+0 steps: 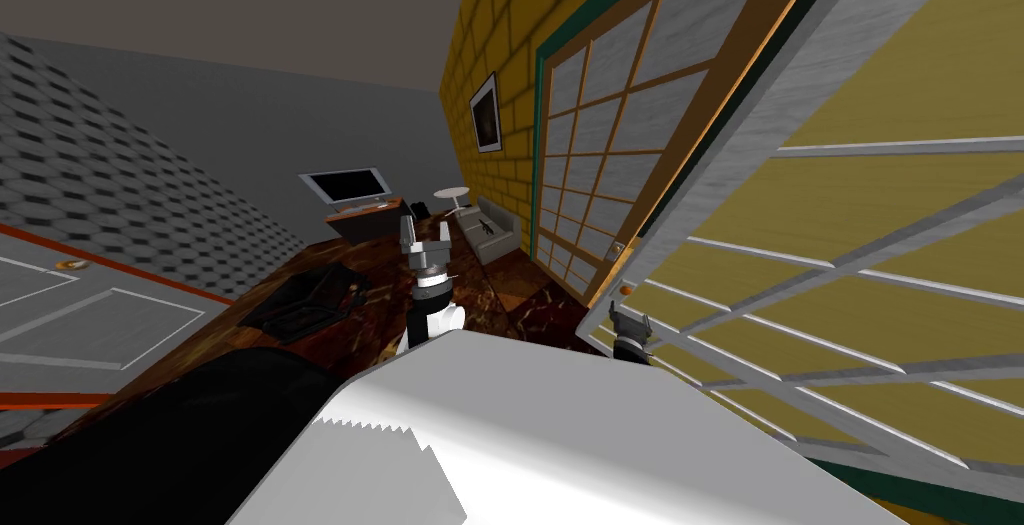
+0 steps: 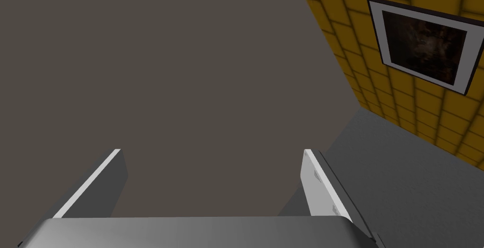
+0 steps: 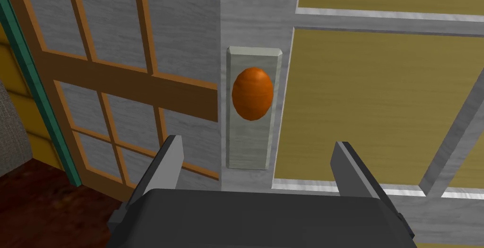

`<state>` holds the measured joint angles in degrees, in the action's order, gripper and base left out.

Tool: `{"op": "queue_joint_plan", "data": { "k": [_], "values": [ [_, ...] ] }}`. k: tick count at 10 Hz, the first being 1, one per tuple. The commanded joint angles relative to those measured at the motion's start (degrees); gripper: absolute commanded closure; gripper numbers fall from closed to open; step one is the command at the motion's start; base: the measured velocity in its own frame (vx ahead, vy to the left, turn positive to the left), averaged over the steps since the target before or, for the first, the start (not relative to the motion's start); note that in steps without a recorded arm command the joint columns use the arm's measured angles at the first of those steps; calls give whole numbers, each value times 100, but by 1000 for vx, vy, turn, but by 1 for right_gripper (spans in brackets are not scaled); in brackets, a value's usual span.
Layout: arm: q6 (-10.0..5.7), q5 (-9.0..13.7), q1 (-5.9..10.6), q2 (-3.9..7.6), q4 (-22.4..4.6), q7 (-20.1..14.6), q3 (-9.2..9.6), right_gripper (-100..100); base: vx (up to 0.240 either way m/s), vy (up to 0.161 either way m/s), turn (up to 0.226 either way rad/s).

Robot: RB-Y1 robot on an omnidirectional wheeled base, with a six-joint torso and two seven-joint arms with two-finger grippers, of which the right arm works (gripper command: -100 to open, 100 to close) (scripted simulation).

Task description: Pull the door open

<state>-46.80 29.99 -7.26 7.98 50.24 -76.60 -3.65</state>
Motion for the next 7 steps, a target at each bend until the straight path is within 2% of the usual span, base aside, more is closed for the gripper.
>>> {"op": "queue_joint_plan", "data": {
  "k": [1, 2, 4, 5, 7],
  "values": [
    [-92, 19, 11, 128, -159, -164, -9, -100, 131, -3, 55],
    [-92, 19, 11, 128, -159, -164, -9, -100, 105, 6, 17],
    [-156, 57, -73, 361, -255, -423, -32, -100, 133, 11, 61],
    [-172, 66, -94, 417, -278, -485, -37, -100, 141, -14, 44],
    [-223, 97, -162, 605, -356, -695, -55, -100, 167, -21, 51]
  ]
}}
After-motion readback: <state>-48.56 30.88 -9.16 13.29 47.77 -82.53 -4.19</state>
